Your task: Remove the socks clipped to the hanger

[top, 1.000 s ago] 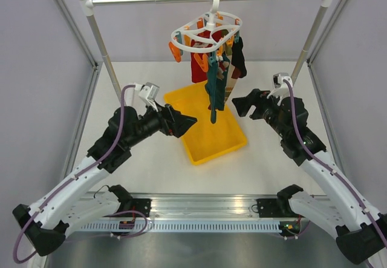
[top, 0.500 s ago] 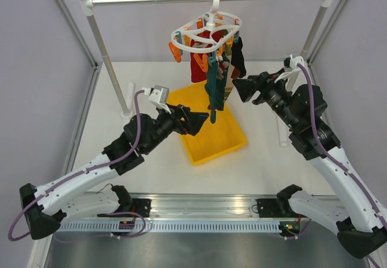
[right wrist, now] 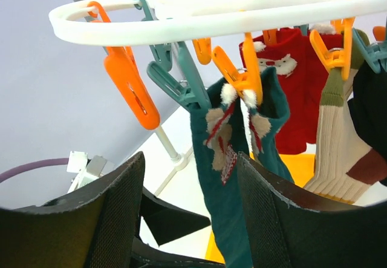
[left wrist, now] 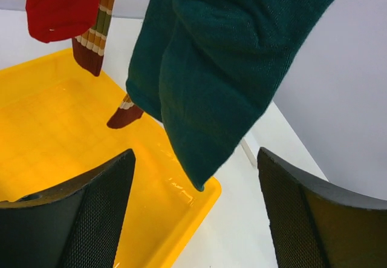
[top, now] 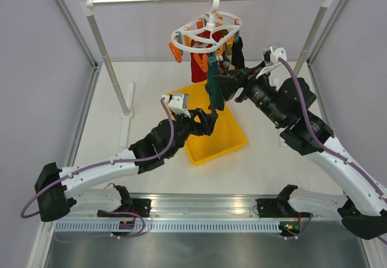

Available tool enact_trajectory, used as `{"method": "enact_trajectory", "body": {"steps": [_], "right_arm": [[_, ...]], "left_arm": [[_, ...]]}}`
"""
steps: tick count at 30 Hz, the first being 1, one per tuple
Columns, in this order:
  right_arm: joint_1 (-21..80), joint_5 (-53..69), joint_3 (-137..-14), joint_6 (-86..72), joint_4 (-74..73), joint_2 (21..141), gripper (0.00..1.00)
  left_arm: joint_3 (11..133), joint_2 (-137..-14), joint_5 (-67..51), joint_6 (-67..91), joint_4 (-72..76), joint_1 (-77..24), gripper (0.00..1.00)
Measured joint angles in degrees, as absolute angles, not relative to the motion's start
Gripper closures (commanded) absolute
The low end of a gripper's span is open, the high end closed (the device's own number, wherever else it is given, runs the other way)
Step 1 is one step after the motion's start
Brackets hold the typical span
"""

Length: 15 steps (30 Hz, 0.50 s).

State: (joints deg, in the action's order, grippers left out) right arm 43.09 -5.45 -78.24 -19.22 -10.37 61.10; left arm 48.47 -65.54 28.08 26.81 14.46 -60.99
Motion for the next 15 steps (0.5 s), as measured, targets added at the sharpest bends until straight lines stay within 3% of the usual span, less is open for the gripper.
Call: {"method": "enact_trajectory", "body": {"steps": [15], "right_arm": [[46.26, -17.15, -84.62, -14.15, -10.04, 66.74, 0.32]], "left_arm": [[48.47, -71.57, 31.64, 26.02, 19.05, -62.78, 0.38]]}}
